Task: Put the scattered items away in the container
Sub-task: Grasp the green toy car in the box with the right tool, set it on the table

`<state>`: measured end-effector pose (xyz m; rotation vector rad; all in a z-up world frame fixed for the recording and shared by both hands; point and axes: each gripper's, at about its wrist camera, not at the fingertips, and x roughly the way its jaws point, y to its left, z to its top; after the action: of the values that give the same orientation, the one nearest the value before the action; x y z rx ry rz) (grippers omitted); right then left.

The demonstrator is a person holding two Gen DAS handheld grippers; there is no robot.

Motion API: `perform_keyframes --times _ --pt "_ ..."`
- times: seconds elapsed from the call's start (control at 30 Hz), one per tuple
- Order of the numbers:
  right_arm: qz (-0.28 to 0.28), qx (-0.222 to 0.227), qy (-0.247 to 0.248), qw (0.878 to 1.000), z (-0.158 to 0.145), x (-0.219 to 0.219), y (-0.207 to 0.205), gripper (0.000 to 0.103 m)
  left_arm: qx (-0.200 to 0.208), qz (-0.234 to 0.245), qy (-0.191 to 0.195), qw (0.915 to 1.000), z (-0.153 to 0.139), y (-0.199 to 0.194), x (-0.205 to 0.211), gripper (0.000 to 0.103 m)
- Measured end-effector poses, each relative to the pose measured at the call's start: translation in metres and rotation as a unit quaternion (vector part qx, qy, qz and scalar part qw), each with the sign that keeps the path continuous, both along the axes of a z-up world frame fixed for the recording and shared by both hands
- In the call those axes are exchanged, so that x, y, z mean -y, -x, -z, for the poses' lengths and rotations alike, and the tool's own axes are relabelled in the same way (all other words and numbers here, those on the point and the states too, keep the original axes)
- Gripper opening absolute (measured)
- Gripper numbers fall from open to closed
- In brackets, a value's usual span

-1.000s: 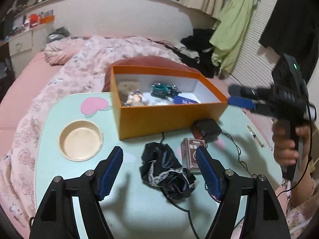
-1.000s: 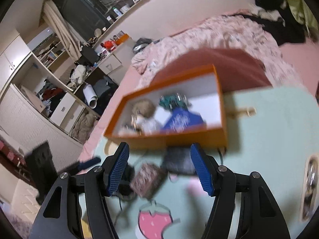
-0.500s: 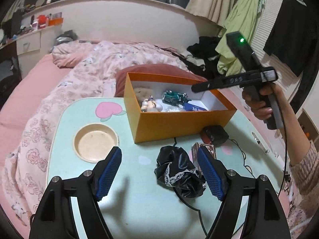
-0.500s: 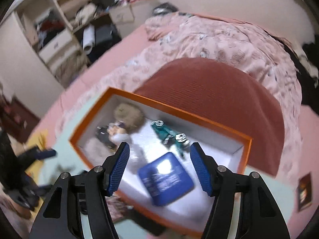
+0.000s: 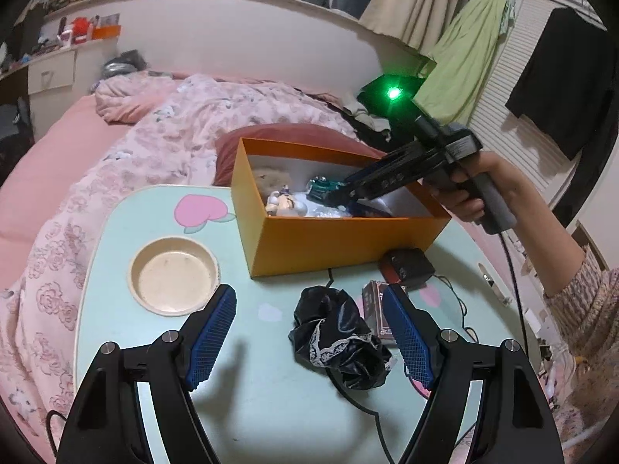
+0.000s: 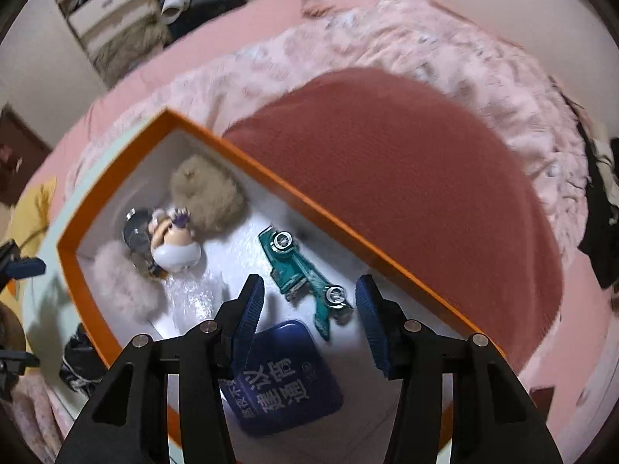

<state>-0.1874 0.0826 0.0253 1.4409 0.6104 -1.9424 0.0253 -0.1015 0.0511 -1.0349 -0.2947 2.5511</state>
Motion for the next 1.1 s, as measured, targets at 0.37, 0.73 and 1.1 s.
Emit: perform_keyframes --times 0.37,0.73,1.1 --pt "0.025 -0.001 0.062 0.998 -0.004 -0.017 -0.013 0.028 0.001 -0.004 -0.008 1.0 -0.004 -0.002 0.002 0.078" --pt "0.087 -0.047 0.264 0.96 -0.085 -0.101 -0.082 0.026 -0.003 0.001 -0.021 0.9998 -0.012 0.002 0.001 0.078" --pt "0.142 0.037 0.287 0.947 -0.023 -0.141 -0.157 0.026 0.0 0.046 -0.007 0.9989 -0.044 0.038 -0.025 0.078"
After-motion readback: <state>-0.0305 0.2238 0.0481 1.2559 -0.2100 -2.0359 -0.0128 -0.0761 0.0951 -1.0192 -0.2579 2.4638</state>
